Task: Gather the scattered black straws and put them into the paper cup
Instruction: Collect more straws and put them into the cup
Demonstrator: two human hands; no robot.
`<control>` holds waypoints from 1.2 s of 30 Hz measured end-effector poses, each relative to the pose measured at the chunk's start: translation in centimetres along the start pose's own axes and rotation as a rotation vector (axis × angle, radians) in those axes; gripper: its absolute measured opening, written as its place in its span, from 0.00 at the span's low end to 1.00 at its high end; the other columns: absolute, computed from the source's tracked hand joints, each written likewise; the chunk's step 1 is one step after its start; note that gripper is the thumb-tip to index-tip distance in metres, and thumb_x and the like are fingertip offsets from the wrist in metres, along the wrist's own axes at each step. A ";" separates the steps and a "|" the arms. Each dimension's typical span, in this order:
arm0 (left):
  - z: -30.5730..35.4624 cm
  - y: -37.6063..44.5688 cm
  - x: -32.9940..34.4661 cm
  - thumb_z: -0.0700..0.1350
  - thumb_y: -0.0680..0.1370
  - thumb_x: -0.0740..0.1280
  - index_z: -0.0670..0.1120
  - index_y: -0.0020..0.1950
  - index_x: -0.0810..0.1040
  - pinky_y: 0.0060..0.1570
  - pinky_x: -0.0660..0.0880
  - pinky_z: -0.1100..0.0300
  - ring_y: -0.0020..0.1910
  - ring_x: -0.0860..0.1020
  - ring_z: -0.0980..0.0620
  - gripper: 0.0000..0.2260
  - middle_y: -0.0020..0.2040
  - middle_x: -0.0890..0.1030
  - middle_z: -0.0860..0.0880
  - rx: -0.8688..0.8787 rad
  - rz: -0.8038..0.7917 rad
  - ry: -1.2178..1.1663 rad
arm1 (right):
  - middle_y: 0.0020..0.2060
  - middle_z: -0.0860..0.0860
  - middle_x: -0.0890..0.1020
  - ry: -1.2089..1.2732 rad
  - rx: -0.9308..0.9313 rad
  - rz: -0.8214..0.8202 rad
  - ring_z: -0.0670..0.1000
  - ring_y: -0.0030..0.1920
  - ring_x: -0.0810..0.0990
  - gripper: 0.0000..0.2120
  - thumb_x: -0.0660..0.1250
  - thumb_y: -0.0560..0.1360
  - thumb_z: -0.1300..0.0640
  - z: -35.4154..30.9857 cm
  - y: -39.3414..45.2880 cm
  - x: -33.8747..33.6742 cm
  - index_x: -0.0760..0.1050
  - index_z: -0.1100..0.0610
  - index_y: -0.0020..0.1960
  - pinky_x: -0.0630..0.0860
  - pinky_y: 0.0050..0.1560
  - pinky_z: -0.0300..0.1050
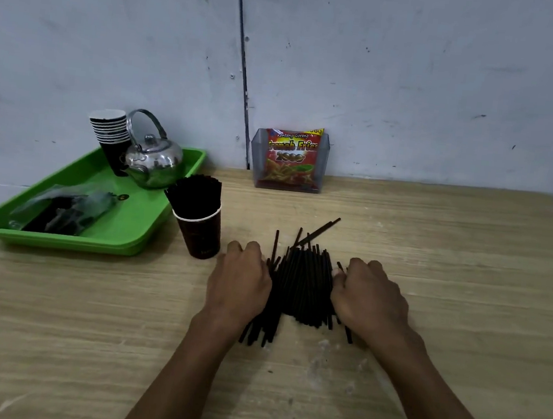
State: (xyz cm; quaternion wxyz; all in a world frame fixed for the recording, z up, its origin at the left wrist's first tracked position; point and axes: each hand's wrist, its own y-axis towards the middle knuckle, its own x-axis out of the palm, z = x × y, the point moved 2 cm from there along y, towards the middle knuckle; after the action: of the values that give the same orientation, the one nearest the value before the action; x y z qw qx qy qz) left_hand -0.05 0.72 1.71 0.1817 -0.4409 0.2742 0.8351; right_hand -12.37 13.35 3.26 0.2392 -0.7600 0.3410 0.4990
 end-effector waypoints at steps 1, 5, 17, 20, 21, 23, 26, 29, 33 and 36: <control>0.1 0.0 0.0 0.43 0.82 0.56 0.42 0.57 0.74 0.43 0.71 0.54 0.48 0.75 0.45 0.10 0.51 0.76 0.42 -0.005 -0.006 -0.018 | 0.59 0.57 0.73 0.003 -0.002 -0.001 0.61 0.56 0.76 0.20 0.53 0.82 0.45 -0.3 0.1 0.1 0.71 0.58 0.61 0.69 0.48 0.49; 1.0 0.1 -0.1 0.39 0.82 0.56 0.41 0.60 0.71 0.41 0.69 0.57 0.43 0.74 0.48 0.09 0.45 0.76 0.45 0.008 -0.013 -0.172 | 0.59 0.56 0.74 -0.008 -0.008 -0.004 0.59 0.56 0.77 0.23 0.56 0.79 0.39 -1.3 0.4 0.5 0.71 0.57 0.61 0.69 0.46 0.48; -0.8 0.8 -0.4 0.47 0.82 0.61 0.45 0.64 0.72 0.39 0.76 0.56 0.39 0.79 0.53 0.12 0.41 0.79 0.49 -0.021 0.017 -0.429 | 0.45 0.50 0.76 0.059 0.057 -0.046 0.55 0.44 0.75 0.12 0.69 0.73 0.48 -2.6 1.7 0.5 0.71 0.54 0.50 0.69 0.42 0.45; -0.9 0.9 -0.5 0.46 0.81 0.63 0.45 0.63 0.73 0.38 0.75 0.63 0.39 0.78 0.56 0.12 0.40 0.79 0.51 -0.013 0.040 -0.433 | 0.39 0.50 0.74 0.076 0.087 -0.070 0.55 0.42 0.76 0.12 0.70 0.72 0.52 -2.8 2.0 0.3 0.68 0.54 0.42 0.69 0.39 0.45; -0.9 0.9 -0.5 0.46 0.81 0.63 0.45 0.63 0.74 0.36 0.73 0.67 0.39 0.78 0.57 0.12 0.40 0.79 0.52 -0.005 0.042 -0.433 | 0.38 0.50 0.73 0.082 0.094 -0.078 0.55 0.42 0.76 0.13 0.70 0.72 0.52 -2.8 2.0 0.2 0.66 0.54 0.40 0.69 0.39 0.45; -0.8 0.9 -0.5 0.46 0.80 0.64 0.45 0.63 0.75 0.34 0.72 0.71 0.38 0.78 0.58 0.12 0.39 0.78 0.53 0.017 0.044 -0.438 | 0.37 0.50 0.71 0.094 0.096 -0.096 0.56 0.42 0.75 0.14 0.70 0.73 0.53 -2.9 2.0 -0.1 0.64 0.54 0.39 0.69 0.39 0.45; -0.9 0.9 -0.5 0.46 0.80 0.65 0.44 0.62 0.76 0.34 0.71 0.74 0.37 0.78 0.59 0.12 0.39 0.79 0.53 0.026 0.043 -0.447 | 0.37 0.50 0.69 0.105 0.089 -0.123 0.54 0.41 0.73 0.15 0.67 0.75 0.55 -2.9 1.9 -0.4 0.62 0.54 0.38 0.70 0.40 0.46; -1.0 0.9 -0.5 0.45 0.80 0.65 0.44 0.61 0.76 0.33 0.71 0.75 0.36 0.78 0.59 0.11 0.38 0.79 0.53 0.031 0.042 -0.451 | 0.40 0.52 0.71 0.048 0.084 -0.150 0.53 0.41 0.72 0.13 0.64 0.75 0.63 -3.0 2.0 -0.3 0.61 0.55 0.38 0.69 0.40 0.45; -0.9 0.8 -0.5 0.43 0.79 0.66 0.44 0.61 0.76 0.34 0.72 0.74 0.36 0.79 0.59 0.11 0.38 0.79 0.53 0.037 0.040 -0.461 | 0.57 0.58 0.72 -0.046 0.065 -0.198 0.57 0.52 0.73 0.08 0.63 0.76 0.64 -3.4 1.8 0.0 0.70 0.60 0.55 0.68 0.46 0.46; -0.9 0.6 -0.5 0.41 0.80 0.64 0.43 0.62 0.77 0.33 0.73 0.72 0.37 0.80 0.58 0.11 0.40 0.80 0.51 0.049 0.040 -0.464 | 0.61 0.59 0.73 -0.101 0.066 -0.185 0.59 0.59 0.75 0.18 0.65 0.76 0.62 -3.7 1.5 0.3 0.67 0.62 0.65 0.69 0.47 0.46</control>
State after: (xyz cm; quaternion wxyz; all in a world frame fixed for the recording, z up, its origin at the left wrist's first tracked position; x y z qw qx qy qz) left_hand 0.46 -0.37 1.83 0.2339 -0.2273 0.2536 0.9107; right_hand -11.23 9.73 4.38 0.3260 -0.7539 0.2731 0.5008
